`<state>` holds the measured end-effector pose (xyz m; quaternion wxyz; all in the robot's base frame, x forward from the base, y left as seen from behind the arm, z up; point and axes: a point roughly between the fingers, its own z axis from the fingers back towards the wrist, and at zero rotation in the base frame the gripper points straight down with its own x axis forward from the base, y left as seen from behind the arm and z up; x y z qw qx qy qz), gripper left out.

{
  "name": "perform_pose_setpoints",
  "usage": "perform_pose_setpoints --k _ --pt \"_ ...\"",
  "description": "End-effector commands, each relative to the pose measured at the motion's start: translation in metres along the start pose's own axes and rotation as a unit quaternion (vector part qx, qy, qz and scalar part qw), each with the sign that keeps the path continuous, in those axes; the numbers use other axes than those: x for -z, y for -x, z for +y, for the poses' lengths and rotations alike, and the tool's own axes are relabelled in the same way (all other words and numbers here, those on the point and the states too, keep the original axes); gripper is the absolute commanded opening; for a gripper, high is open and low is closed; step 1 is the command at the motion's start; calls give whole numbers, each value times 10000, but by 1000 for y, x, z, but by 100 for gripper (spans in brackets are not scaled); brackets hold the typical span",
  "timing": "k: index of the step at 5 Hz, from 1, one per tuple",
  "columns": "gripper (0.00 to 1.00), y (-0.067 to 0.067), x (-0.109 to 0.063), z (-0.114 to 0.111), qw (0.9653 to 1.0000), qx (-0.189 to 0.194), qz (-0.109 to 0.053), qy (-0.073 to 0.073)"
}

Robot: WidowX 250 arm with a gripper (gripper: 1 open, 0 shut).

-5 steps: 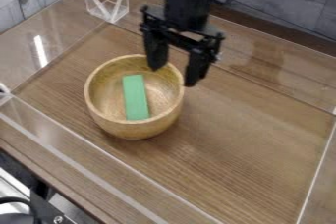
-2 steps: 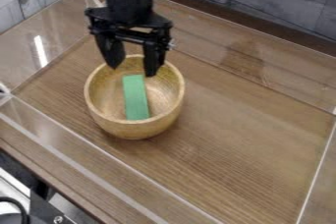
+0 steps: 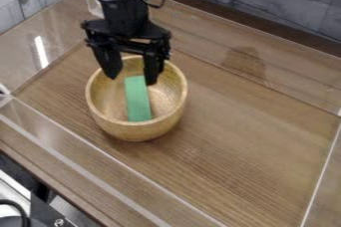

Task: Move green object from inside the wooden bowl to the table next to it

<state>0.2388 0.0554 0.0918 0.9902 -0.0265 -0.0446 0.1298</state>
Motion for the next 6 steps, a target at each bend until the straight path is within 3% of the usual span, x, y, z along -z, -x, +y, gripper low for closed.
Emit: perform_pose_setpoints --k 1,3,5,6 --pt "100 -3 -1 -7 9996 -189 -179 -53" --pt "100 -13 1 -17 9996 65 -275 -53" --pt "100 -14 -13 -13 9986 -354 -377 -91" --pt "100 -23 -11 -1 9983 -380 -429 -100"
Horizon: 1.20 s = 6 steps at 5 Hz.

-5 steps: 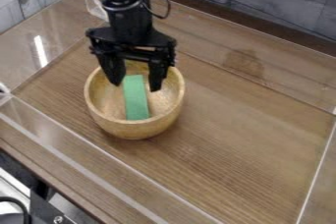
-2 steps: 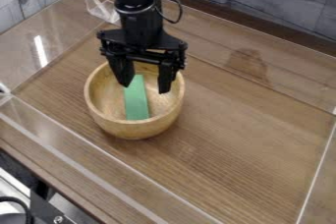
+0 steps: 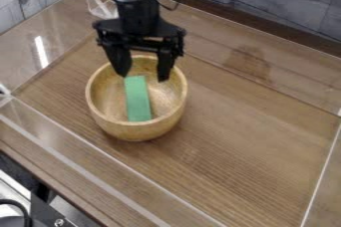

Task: Move green object from inside the wooden bowl to the table next to it

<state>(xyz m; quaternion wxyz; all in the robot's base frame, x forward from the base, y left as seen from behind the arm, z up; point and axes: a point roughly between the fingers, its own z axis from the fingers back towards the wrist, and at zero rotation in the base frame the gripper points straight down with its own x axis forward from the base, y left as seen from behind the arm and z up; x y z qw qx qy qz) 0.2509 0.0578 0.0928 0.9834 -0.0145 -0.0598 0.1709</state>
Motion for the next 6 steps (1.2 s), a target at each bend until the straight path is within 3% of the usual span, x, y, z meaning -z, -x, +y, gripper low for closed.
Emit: perform_pose_setpoints --k 1,3,5,6 --pt "100 -17 -5 8 9997 3 -245 -1" --pt "100 -26 32 26 9996 194 -210 44" --pt "100 -25 4 20 9956 878 -206 248" --pt "100 -24 -2 18 9946 986 -211 256"
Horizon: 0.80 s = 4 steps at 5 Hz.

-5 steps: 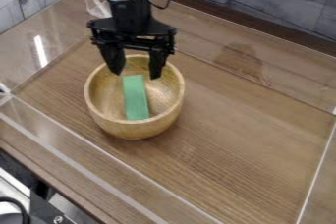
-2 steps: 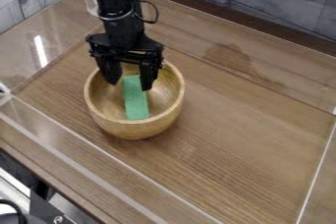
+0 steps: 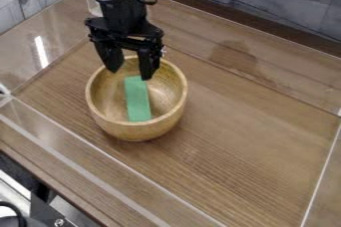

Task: Move green object from inside the wooden bowl to the table next to it

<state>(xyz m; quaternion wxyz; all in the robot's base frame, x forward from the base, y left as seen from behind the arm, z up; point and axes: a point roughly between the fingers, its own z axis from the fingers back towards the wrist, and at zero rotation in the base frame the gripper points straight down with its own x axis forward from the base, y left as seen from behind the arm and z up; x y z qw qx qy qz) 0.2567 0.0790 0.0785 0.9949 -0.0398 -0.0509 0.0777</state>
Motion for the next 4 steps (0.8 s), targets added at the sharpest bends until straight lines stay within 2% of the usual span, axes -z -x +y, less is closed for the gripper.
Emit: perform_pose_setpoints --k 1,2,4 --pt "100 -16 -2 -1 9995 -111 -277 -140" --pt "100 -18 15 -3 9991 -302 -202 -218" --pt "100 -17 17 -7 9979 -555 -43 -338"
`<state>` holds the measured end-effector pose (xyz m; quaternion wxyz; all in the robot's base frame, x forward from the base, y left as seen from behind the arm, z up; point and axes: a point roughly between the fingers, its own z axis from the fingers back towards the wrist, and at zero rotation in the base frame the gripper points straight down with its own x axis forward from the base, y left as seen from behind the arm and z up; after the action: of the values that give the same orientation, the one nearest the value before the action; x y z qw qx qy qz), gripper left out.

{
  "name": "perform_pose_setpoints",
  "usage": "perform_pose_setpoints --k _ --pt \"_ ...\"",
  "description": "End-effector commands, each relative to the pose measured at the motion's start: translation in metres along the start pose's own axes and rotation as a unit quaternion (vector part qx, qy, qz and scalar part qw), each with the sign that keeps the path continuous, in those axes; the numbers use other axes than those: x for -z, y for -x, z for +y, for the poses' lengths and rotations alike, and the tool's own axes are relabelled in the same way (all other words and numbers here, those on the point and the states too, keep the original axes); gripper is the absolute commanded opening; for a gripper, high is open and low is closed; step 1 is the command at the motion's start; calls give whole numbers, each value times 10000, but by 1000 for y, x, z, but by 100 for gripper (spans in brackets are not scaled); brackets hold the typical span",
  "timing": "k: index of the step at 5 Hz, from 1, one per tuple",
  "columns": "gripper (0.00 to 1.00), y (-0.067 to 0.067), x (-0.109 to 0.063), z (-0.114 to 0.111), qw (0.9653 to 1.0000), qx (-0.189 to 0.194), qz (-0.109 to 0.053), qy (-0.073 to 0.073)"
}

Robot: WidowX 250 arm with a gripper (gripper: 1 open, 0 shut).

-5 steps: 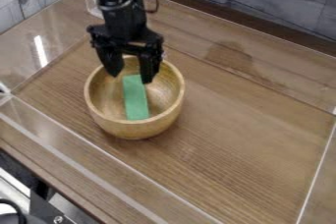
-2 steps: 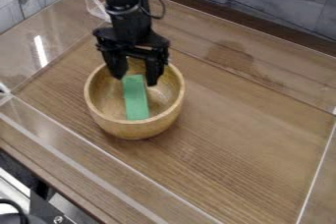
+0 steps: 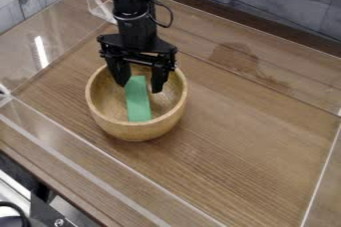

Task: Move green object from inside the wooden bowl to the table next to it

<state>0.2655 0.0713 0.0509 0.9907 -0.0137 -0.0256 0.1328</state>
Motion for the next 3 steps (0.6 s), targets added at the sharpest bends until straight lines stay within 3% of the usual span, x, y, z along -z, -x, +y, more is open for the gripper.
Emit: perform_pose_setpoints --k 1,3 --pt "100 -18 2 3 9998 -10 -176 -57" --pt "100 -26 25 11 10000 9 -23 -90"
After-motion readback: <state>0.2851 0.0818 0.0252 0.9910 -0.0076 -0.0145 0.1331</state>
